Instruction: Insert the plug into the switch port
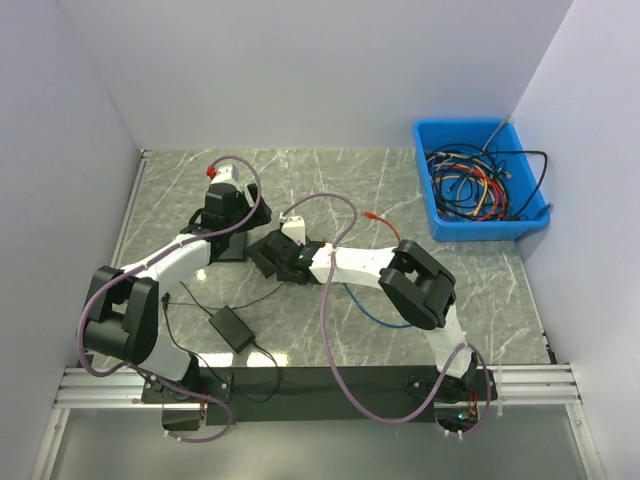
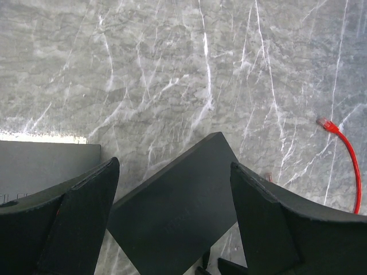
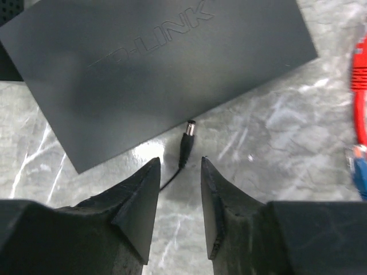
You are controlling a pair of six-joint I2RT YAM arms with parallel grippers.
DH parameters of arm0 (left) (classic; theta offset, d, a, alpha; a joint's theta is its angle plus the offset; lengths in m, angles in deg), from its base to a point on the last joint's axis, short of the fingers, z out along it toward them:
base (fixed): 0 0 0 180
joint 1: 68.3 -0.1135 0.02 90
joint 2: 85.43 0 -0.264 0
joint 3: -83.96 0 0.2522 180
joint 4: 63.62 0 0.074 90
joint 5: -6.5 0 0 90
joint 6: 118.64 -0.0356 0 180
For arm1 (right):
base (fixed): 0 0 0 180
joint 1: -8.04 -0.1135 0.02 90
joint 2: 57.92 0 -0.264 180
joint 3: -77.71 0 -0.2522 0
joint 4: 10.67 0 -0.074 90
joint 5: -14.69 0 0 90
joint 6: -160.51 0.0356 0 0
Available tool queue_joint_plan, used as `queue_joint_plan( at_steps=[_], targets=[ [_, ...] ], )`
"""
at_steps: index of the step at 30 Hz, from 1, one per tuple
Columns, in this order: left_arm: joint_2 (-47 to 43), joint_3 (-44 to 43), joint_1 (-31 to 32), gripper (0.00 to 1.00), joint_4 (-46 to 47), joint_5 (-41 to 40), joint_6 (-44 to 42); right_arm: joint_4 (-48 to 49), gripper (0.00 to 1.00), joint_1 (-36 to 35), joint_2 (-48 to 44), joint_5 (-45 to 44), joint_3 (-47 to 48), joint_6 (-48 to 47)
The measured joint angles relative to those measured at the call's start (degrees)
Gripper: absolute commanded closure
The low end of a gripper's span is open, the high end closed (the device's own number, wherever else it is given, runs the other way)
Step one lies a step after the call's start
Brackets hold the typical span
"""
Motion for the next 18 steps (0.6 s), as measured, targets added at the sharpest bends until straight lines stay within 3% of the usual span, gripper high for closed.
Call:
queue_joint_plan(
  at_steps=[8, 18],
  targets=[
    [0.0, 0.0, -0.2, 0.16, 0.2, 0.5, 0.0, -1.4, 0.72, 0.0, 2.0, -0.2, 1.4, 0.8],
    [0.0, 0.2, -0.4, 0.16, 0.3, 0.9, 0.0, -2.0, 1.0, -0.1, 3.3, -1.3, 2.9, 1.7]
  ],
)
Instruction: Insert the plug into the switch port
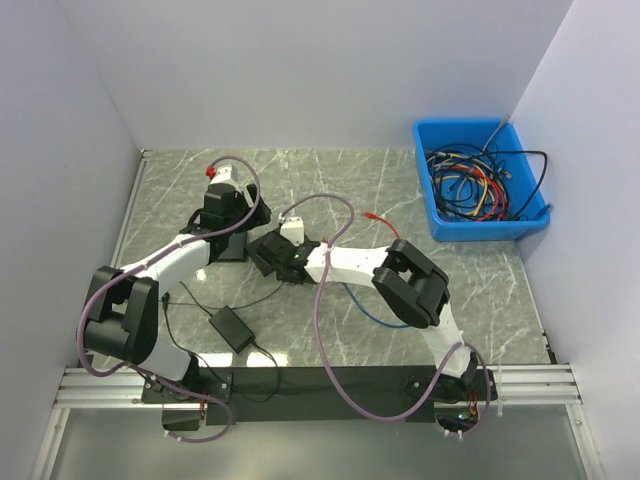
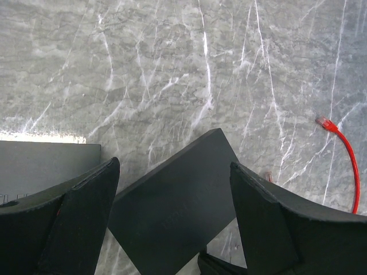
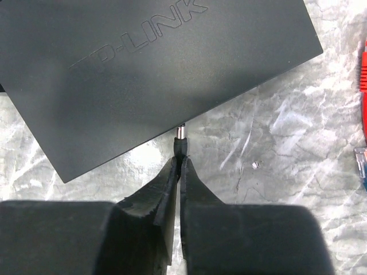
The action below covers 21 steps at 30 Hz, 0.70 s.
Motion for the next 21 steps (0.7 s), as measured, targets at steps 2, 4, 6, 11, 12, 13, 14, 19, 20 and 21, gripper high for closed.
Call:
queue_joint_plan(
  at_steps=[2, 4, 6, 11, 12, 13, 14, 19, 20, 21],
  targets=[
    [0.0, 0.0, 0.0, 0.16, 0.0, 0.0, 0.0, 0.2, 1.0, 0.0, 0.1, -0.2, 0.1, 0.2],
    [0.0, 0.0, 0.0, 0.17, 0.0, 0.0, 0.0, 0.3, 1.0, -0.1, 0.1, -0.3, 0.0, 0.2],
    [0.0, 0.0, 0.0, 0.17, 0.0, 0.0, 0.0, 1.3, 1.0, -0.1, -0.2, -0.7, -0.8, 0.2],
    [-2.0, 1.7, 0.0, 0.18, 0.2, 1.0, 0.9, 6.9, 1.0, -0.4, -7.8, -1.6, -12.6, -0.1],
    [-3.0, 2.2, 0.0, 0.18, 0.1, 1.4, 1.2, 7.3, 1.0, -0.5, -10.3, -1.7, -15.9, -0.5],
    [-4.3, 2.6, 0.0, 0.18, 0.2, 1.8, 1.5, 8.3, 1.0, -0.5, -12.8, -1.5, -19.0, -1.1],
    [-5.3, 2.7, 0.0, 0.18, 0.2, 2.2, 1.8, 9.6, 1.0, -0.5, -15.3, -1.5, -21.9, -1.6],
    [-13.3, 3.7, 1.2, 0.24, 0.8, 5.7, 3.3, 19.6, 1.0, -0.9, -28.9, 2.0, -33.7, -6.2],
    [-14.6, 4.2, 1.5, 0.26, 1.0, 6.7, 3.4, 23.0, 1.0, -0.9, -31.8, 3.4, -36.1, -7.4],
    [-16.3, 5.1, 1.9, 0.3, 1.5, 8.2, 3.7, 26.0, 1.0, -1.0, -34.6, 4.8, -38.4, -8.5]
  ],
)
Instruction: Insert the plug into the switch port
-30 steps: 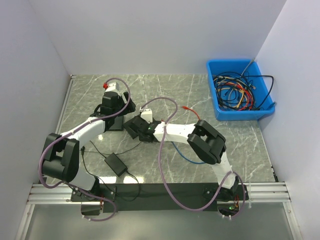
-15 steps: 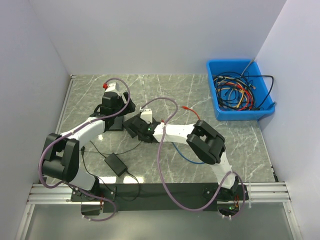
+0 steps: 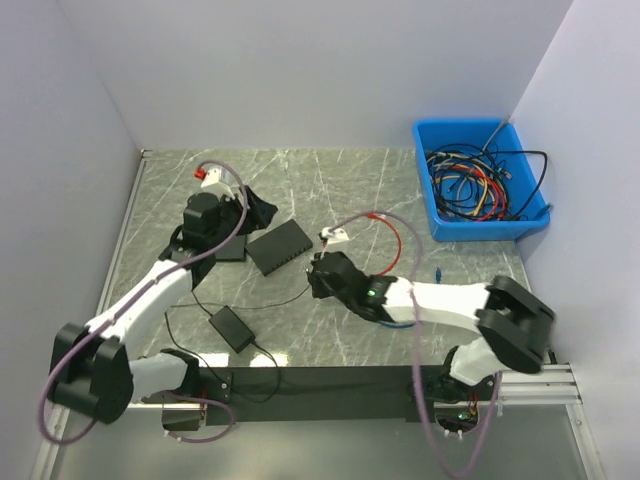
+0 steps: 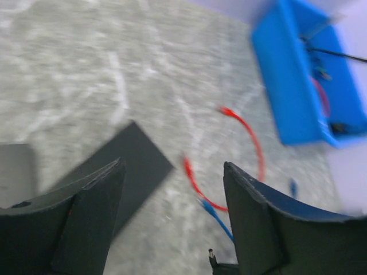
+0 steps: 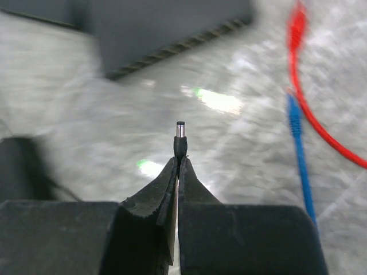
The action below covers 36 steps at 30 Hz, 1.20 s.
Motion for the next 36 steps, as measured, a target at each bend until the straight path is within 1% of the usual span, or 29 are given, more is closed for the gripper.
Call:
queue_joint_plan(
  at_steps=[4, 6, 12, 19, 23, 29, 30, 35, 36],
  targets=[
    [-6.5, 4.9, 1.0, 0.3, 1.3, 7.2, 1.7, 11.7, 1.0, -0.2, -8.8, 5.9, -8.5, -3.7],
    [-9.3, 7.0, 2.0, 0.28, 0.8, 9.7, 2.4, 15.6, 1.0, -0.2, -10.8, 8.6, -10.8, -4.8],
    [-15.5, 11.1, 5.6, 0.3, 0.5, 13.9, 4.7, 23.0, 1.0, -0.2, -13.5, 14.2, -12.8, -7.3],
    [-19.8, 14.3, 9.1, 0.28, -1.0, 15.0, 6.2, 24.8, 1.0, -0.2, -15.7, 15.6, -12.6, -8.7],
    [-20.5, 14.8, 10.4, 0.3, -1.7, 14.9, 6.4, 25.0, 1.0, -0.2, -16.1, 15.7, -12.6, -9.3],
    [-18.4, 14.8, 11.6, 0.35, -1.7, 14.8, 6.4, 25.2, 1.0, -0.2, -16.9, 15.7, -12.6, -9.4],
    [-17.9, 14.8, 11.7, 0.38, -1.7, 14.8, 6.4, 25.3, 1.0, -0.2, -17.2, 15.7, -12.6, -9.4],
    [-17.3, 15.5, 12.0, 0.46, -0.4, 14.8, 6.8, 25.0, 1.0, -0.2, -17.6, 15.7, -12.6, -9.6],
    [-17.3, 15.5, 12.0, 0.49, -0.3, 14.8, 6.9, 24.9, 1.0, -0.2, -17.6, 15.7, -12.6, -9.6]
  ],
)
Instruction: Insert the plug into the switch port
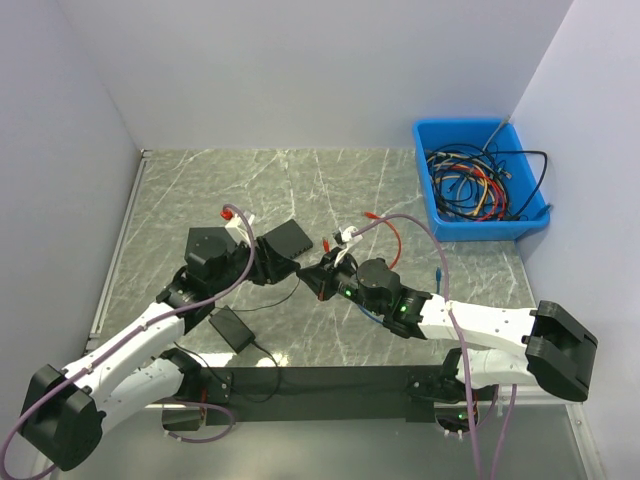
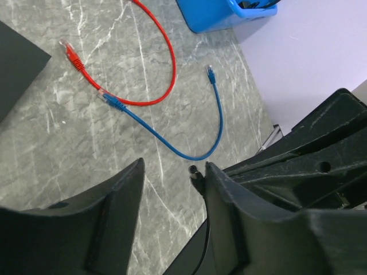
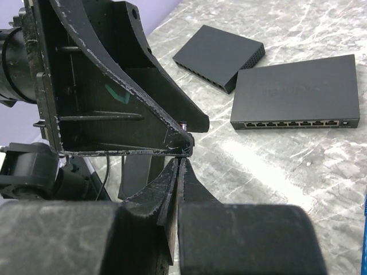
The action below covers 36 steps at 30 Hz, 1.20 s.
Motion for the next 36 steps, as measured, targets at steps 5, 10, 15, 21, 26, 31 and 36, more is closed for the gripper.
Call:
queue_joint_plan(
  at_steps=[5, 10, 15, 21, 26, 31, 36],
  targets=[
    [0.0, 0.0, 0.2, 0.6, 0.8, 0.0, 0.7, 0.3, 1.0, 0.0, 0.0, 0.0, 0.0, 0.0],
    [0.5, 0.0, 0.2, 0.76, 1.2, -0.1, 1.0, 1.6, 1.0, 0.0, 0.0, 0.3, 0.0, 0.1],
    [1.3, 0.9, 0.2, 0.98, 2.1, -0.5, 1.2, 2.8, 1.0, -0.1, 0.0, 0.5, 0.0, 0.1],
    [1.4, 1.4, 0.2, 0.67, 1.3, -3.1, 0.9, 2.4, 0.87, -0.1, -0.1, -0.7, 0.0, 0.3],
    [1.6, -0.1, 0.6, 0.37, -6.5, -11.1, 0.4, -5.2, 0.47, -0.2, -0.3, -4.0, 1.2, 1.0],
    [1.6, -0.7, 2.0, 0.35, -14.4, -18.8, 0.6, -14.4, 0.41, -0.2, 3.1, -2.4, 6.7, 7.8],
    [0.0, -1.1, 2.1, 0.32, -20.2, -24.3, 0.8, -15.8, 0.4, -0.2, 7.2, 3.4, 6.9, 20.0]
  ],
)
